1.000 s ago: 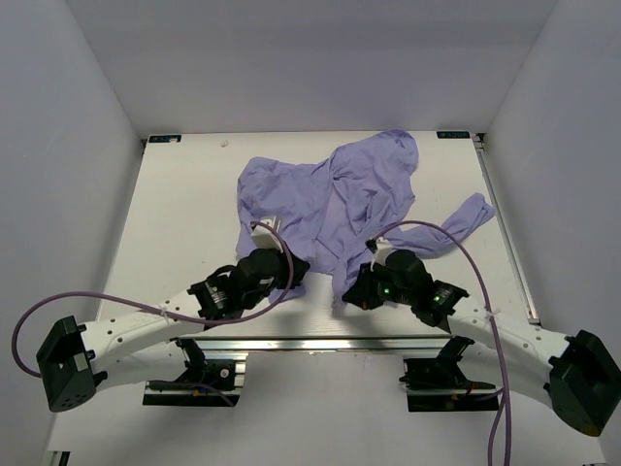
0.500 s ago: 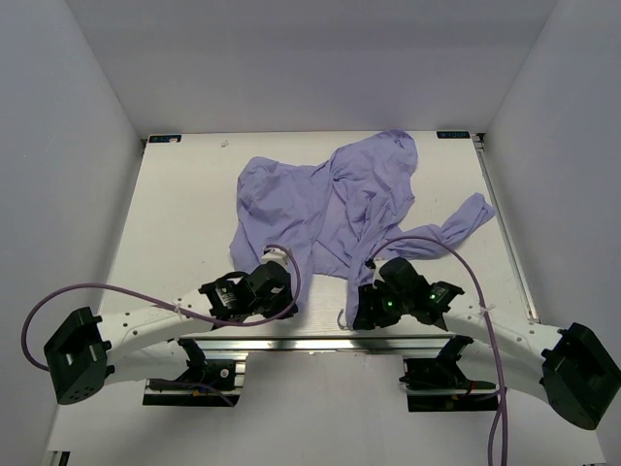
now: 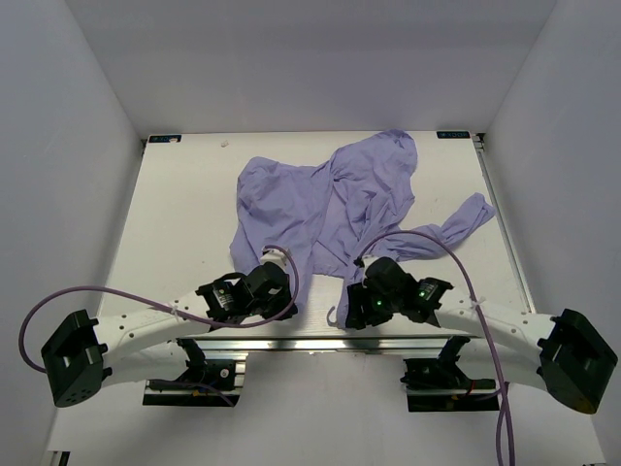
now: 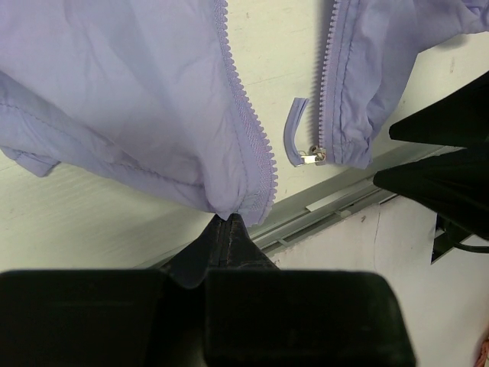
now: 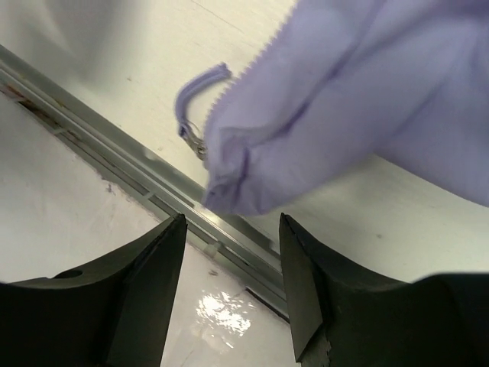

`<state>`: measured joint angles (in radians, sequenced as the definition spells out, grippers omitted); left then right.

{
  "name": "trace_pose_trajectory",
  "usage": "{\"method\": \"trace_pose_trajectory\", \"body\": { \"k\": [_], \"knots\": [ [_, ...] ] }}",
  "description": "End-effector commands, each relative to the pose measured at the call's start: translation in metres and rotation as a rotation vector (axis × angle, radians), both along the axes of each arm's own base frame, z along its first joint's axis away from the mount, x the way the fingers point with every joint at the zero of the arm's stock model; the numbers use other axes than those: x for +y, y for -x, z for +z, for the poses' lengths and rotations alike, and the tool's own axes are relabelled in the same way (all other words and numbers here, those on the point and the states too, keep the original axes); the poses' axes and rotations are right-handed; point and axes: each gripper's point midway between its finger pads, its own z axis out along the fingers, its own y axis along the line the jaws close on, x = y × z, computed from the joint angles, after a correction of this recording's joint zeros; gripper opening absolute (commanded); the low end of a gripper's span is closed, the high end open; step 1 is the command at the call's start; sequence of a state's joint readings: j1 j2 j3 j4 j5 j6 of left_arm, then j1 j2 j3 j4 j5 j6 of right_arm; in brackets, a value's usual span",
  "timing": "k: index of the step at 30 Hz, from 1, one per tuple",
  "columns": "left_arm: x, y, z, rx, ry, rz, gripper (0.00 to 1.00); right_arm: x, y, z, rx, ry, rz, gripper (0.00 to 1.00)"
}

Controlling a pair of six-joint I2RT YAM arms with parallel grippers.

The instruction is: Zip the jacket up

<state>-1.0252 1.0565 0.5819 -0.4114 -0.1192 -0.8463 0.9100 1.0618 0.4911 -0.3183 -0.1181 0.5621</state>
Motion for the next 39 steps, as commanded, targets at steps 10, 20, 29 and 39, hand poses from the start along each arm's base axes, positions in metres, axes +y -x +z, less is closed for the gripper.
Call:
{"method": "trace_pose_trajectory", "body": {
  "k": [10,20,29,39],
  "knots": [
    [0.005,0.001,0.007,-0.033,0.028,0.010,0.00,0.020,-0.018,0.014,-0.116,0.173,-0.246,0.58],
    [0.011,0.002,0.013,-0.055,0.059,0.026,0.00,0.033,-0.026,0.004,-0.131,0.226,-0.263,0.51],
    [0.013,0.001,0.013,-0.059,0.052,0.035,0.00,0.025,-0.021,-0.012,-0.105,0.273,-0.268,0.42],
    [0.016,0.000,0.012,-0.056,0.037,0.049,0.00,0.030,-0.009,-0.027,-0.075,0.317,-0.219,0.42]
  ]
}}
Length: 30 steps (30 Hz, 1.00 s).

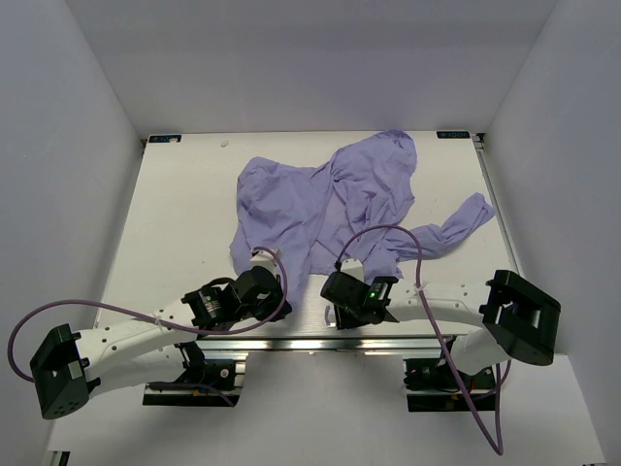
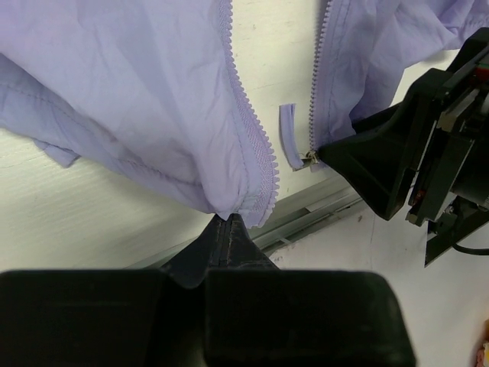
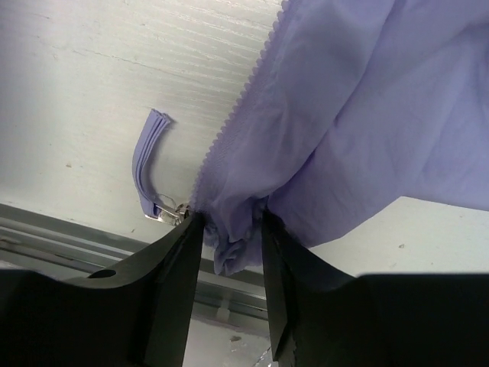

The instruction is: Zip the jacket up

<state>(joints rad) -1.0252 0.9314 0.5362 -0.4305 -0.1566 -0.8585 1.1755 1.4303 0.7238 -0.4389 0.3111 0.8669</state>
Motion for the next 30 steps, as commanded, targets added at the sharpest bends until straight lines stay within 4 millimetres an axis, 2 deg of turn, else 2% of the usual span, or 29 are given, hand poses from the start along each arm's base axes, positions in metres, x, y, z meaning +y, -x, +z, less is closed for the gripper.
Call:
{"method": "trace_pose_trajectory", "body": {
  "k": [1,3,4,6,7,8,10,13,14,16,17,18,19,20,21,22,23,24,26,27,30],
  "knots": [
    [0.003,-0.001,0.001,-0.007,-0.007,0.017,0.00,0.006,0.002,-0.001,0.002,0.000,-0.005,0.41],
    [0.004,-0.001,0.000,-0.007,-0.012,0.023,0.00,0.005,0.003,-0.005,0.011,0.012,-0.015,0.36],
    [0.004,-0.002,0.000,-0.008,-0.013,0.024,0.00,0.005,0.004,-0.006,0.014,0.017,-0.013,0.28],
    [0.004,-0.002,0.000,-0.008,-0.013,0.026,0.00,0.004,0.004,-0.009,0.014,0.027,-0.023,0.16],
    [0.004,-0.003,0.001,-0.011,-0.013,0.026,0.00,0.003,0.005,-0.010,0.016,0.031,-0.022,0.05],
    [0.004,-0.003,0.002,-0.014,-0.014,0.029,0.00,0.004,0.004,-0.009,0.011,0.022,-0.021,0.00],
    [0.003,-0.006,0.006,-0.023,-0.009,0.033,0.00,0.007,0.000,-0.004,-0.012,0.003,-0.017,0.00],
    [-0.001,-0.012,0.017,-0.056,0.005,0.038,0.00,0.025,-0.011,0.025,-0.106,-0.139,0.034,0.00],
    [-0.003,-0.014,0.021,-0.069,0.014,0.038,0.00,0.035,-0.017,0.046,-0.169,-0.248,0.049,0.00],
    [-0.009,-0.020,0.032,-0.102,0.045,0.040,0.00,0.040,-0.024,0.068,-0.247,-0.340,0.088,0.00],
    [-0.012,-0.023,0.038,-0.117,0.060,0.040,0.00,0.052,-0.027,0.101,-0.312,-0.478,0.108,0.00],
    [-0.018,-0.027,0.046,-0.140,0.089,0.042,0.00,0.045,-0.029,0.099,-0.331,-0.497,0.114,0.00],
    [-0.021,-0.030,0.051,-0.155,0.104,0.043,0.00,0.053,-0.035,0.122,-0.411,-0.586,0.149,0.00],
    [-0.025,-0.034,0.058,-0.173,0.120,0.045,0.00,0.054,-0.031,0.144,-0.460,-0.667,0.195,0.00],
    [-0.031,-0.040,0.070,-0.210,0.159,0.049,0.00,0.049,-0.029,0.140,-0.484,-0.679,0.223,0.00],
    [-0.035,-0.043,0.078,-0.231,0.175,0.051,0.00,0.049,-0.027,0.149,-0.525,-0.716,0.258,0.00],
    [-0.039,-0.049,0.091,-0.261,0.195,0.056,0.00,0.050,-0.026,0.174,-0.622,-0.779,0.320,0.00],
    [-0.043,-0.054,0.100,-0.288,0.211,0.062,0.00,0.046,-0.026,0.174,-0.653,-0.783,0.331,0.00],
    [-0.045,-0.065,0.116,-0.344,0.216,0.082,0.00,0.038,-0.032,0.198,-0.765,-0.822,0.323,0.00],
    [-0.049,-0.070,0.131,-0.377,0.241,0.090,0.00,0.034,-0.035,0.202,-0.789,-0.826,0.308,0.00],
    [-0.053,-0.077,0.151,-0.437,0.277,0.097,0.00,0.029,-0.039,0.213,-0.843,-0.856,0.300,0.00]
  ]
}}
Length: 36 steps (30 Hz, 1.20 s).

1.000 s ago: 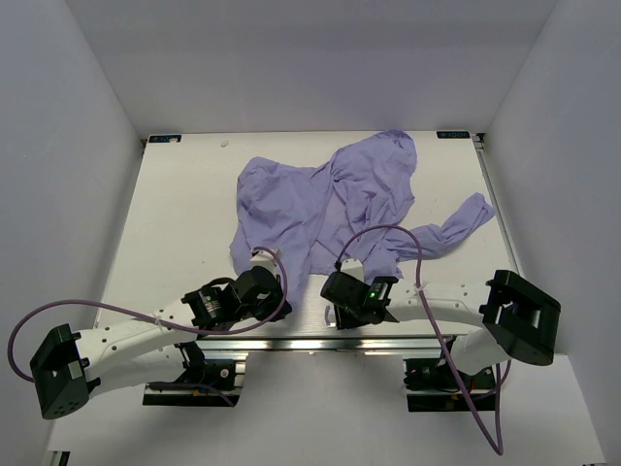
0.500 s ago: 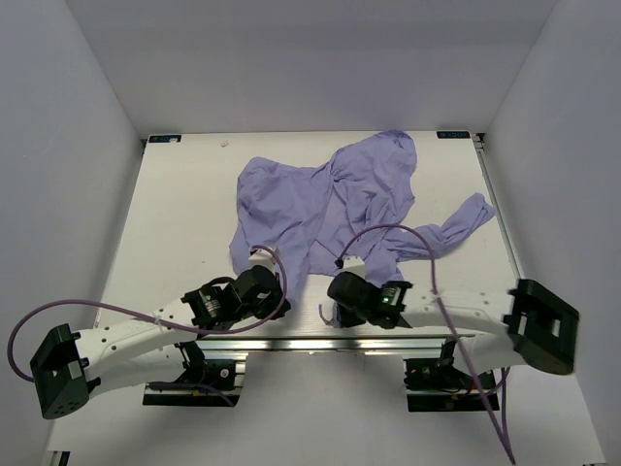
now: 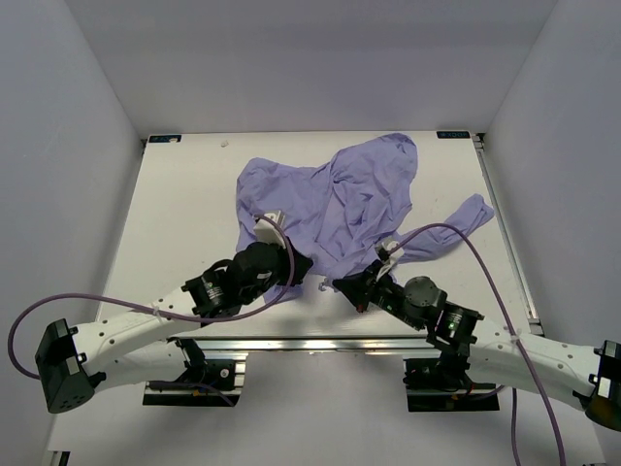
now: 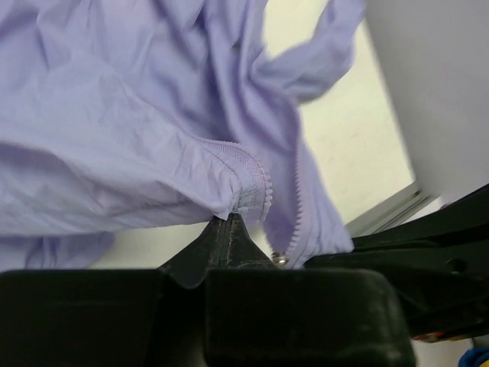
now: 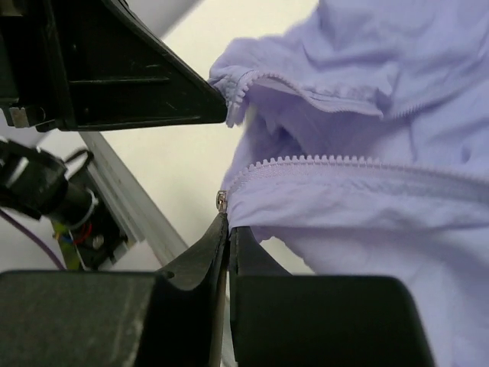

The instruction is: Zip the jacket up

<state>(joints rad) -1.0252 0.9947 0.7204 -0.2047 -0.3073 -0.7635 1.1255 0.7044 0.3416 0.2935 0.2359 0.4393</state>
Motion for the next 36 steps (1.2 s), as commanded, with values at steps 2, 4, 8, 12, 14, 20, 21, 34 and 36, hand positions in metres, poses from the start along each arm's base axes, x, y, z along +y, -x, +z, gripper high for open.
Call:
{"method": "trace_pose_trajectory", "body": {
  "k": [2,4,8,12,14,20,21,34,36],
  "knots": [
    [-0.010,-0.016,0.054,-0.151,0.109,0.024,0.00,0.003,-0.012,0.050,-0.158,-0.128,-0.016,0.00],
    [-0.012,-0.017,0.057,-0.164,0.134,0.024,0.00,0.004,-0.015,0.056,-0.159,-0.157,-0.026,0.00],
    [-0.015,-0.016,0.059,-0.165,0.179,0.020,0.00,0.009,-0.018,0.064,-0.177,-0.219,-0.025,0.00],
    [-0.013,-0.015,0.062,-0.178,0.216,0.025,0.00,0.009,-0.029,0.069,-0.184,-0.243,-0.032,0.00],
    [-0.009,-0.015,0.060,-0.186,0.218,0.031,0.00,0.009,-0.033,0.067,-0.167,-0.253,-0.017,0.00],
    [-0.002,-0.017,0.050,-0.172,0.183,0.067,0.00,0.004,-0.042,0.065,-0.148,-0.261,-0.005,0.00],
    [-0.002,-0.017,0.050,-0.171,0.187,0.068,0.00,0.004,-0.042,0.067,-0.152,-0.266,0.000,0.00],
    [-0.004,-0.019,0.043,-0.160,0.165,0.069,0.00,0.009,-0.034,0.064,-0.137,-0.254,0.072,0.00],
    [-0.004,-0.018,0.042,-0.159,0.159,0.065,0.00,0.008,-0.035,0.064,-0.132,-0.254,0.071,0.00]
  ]
}}
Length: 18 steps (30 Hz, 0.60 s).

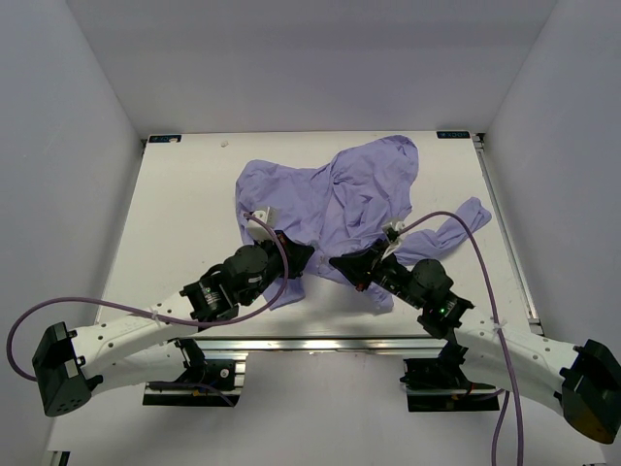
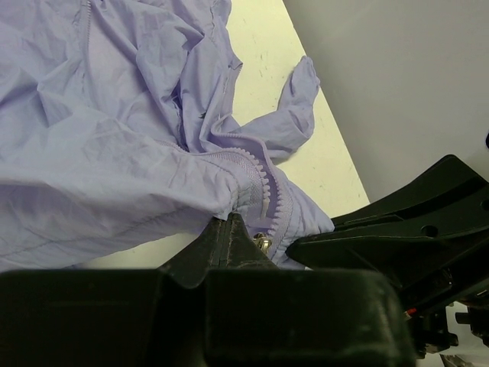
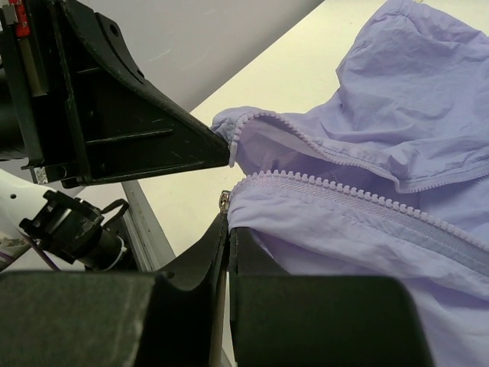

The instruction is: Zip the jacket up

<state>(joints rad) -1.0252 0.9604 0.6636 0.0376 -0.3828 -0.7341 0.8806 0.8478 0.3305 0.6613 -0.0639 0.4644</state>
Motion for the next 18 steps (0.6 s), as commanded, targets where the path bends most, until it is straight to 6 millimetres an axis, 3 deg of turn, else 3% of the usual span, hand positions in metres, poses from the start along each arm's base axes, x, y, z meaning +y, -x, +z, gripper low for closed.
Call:
{"method": "trace_pose_trajectory", "body": {
  "k": [1,18],
  "knots": [
    [0.0005,0.0014,0.0013,-0.012,-0.004,-0.004,0.00,-0.0002,0.0017,0.0223,-0.044,-0.060,0.018,0.00],
    [-0.0003,0.0100,-0.0071,-0.032,-0.024,-0.063,0.00,0.0043,-0.0032,0.0250,-0.012,-0.052,0.058,0.00]
  ]
}}
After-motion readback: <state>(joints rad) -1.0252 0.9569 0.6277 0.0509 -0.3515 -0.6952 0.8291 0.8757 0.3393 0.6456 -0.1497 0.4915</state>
